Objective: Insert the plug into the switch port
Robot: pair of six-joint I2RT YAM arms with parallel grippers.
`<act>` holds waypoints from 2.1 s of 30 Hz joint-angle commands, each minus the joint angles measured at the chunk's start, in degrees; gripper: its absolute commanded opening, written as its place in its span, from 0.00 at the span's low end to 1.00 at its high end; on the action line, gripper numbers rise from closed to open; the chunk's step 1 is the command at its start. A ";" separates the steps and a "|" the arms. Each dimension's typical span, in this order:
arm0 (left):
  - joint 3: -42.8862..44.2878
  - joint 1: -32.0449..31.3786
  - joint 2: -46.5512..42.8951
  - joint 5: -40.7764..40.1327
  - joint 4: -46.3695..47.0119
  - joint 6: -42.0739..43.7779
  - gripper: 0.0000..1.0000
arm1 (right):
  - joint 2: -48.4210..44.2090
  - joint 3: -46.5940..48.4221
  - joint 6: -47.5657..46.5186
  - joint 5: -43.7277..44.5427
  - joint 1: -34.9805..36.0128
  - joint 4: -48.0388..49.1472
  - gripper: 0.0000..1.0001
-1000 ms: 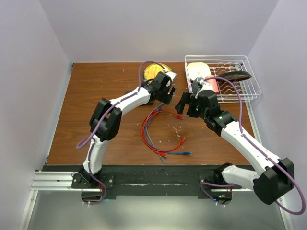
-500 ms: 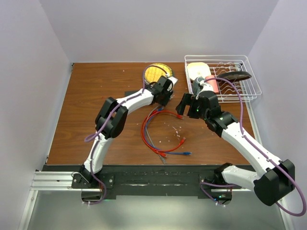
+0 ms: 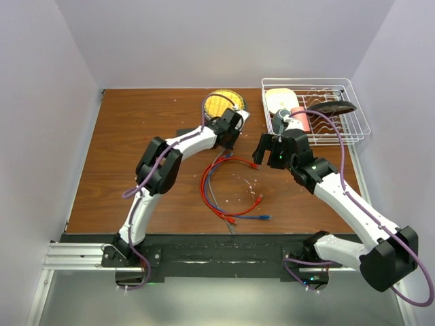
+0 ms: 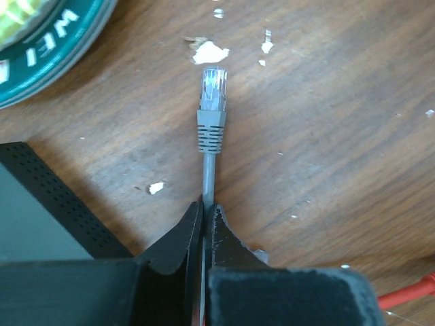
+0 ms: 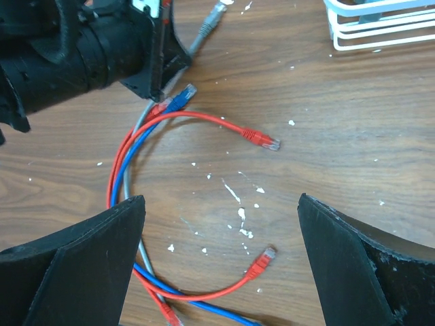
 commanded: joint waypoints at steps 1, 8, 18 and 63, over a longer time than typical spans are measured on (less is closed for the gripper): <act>4.64 2.07 -5.84 -2.06 0.05 -1.52 0.00 | -1.41 4.52 -2.70 1.88 -0.04 -0.92 0.99; 9.57 4.44 -16.92 -11.46 0.48 -0.20 0.00 | -1.67 8.22 -4.46 1.53 -0.13 -1.89 0.99; 3.25 4.45 -35.28 -26.07 20.33 5.07 0.00 | -2.55 10.94 -5.34 1.35 -0.13 -2.68 0.99; -49.23 4.36 -63.95 21.66 47.86 -23.40 0.00 | 13.71 14.20 14.08 -42.69 -0.30 50.05 0.75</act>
